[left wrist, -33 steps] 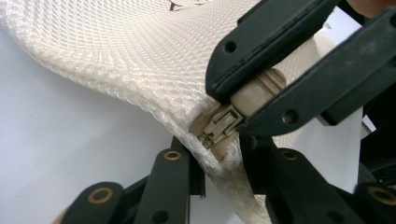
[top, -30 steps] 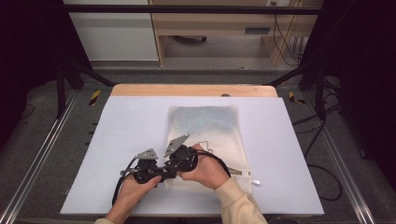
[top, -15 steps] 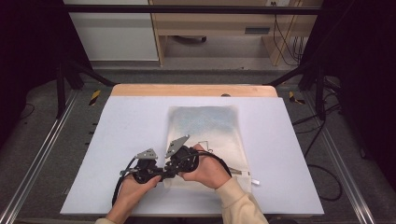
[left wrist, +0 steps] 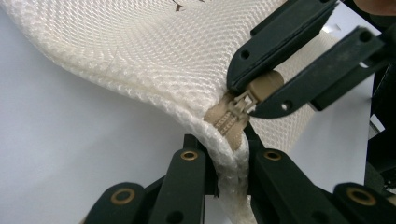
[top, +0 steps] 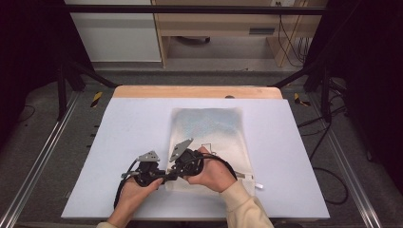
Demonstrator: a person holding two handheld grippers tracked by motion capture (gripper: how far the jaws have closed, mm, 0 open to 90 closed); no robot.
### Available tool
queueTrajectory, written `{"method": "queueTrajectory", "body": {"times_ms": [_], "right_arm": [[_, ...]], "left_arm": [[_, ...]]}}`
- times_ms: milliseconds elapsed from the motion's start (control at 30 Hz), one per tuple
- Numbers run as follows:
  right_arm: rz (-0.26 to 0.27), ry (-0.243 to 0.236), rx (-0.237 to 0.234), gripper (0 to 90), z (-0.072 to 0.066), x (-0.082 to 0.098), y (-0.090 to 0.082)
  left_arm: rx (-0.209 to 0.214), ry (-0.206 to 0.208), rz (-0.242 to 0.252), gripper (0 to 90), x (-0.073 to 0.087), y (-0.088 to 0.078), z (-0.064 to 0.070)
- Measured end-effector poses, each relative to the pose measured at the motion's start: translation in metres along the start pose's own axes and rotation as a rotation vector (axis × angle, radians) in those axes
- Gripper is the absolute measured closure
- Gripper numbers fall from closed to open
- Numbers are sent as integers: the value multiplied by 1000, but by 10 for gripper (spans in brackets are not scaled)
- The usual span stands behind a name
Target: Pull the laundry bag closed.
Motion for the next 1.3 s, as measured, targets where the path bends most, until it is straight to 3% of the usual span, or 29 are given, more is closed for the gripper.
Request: {"method": "queueTrajectory", "body": {"times_ms": [567, 1000, 1300], "right_arm": [[7, 29, -6, 819, 2, 5, -2], [5, 23, -8, 819, 2, 7, -3], [-10, 47, 0, 819, 5, 16, -6]], "left_arm": [[1, 5, 0, 844, 0, 0, 0], [-2, 16, 1, 843, 0, -1, 1], [0, 15, 11, 841, -1, -2, 2]]}}
Point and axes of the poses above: each handheld gripper's, and its own axes: y roughly forward along the jaws, x roughly out of its underside, z roughly to its right, the point moved 5 cm from there along y, roughly forward along the jaws, and after that the axes turned 7 degrees about -x, right-handed, at the moved point
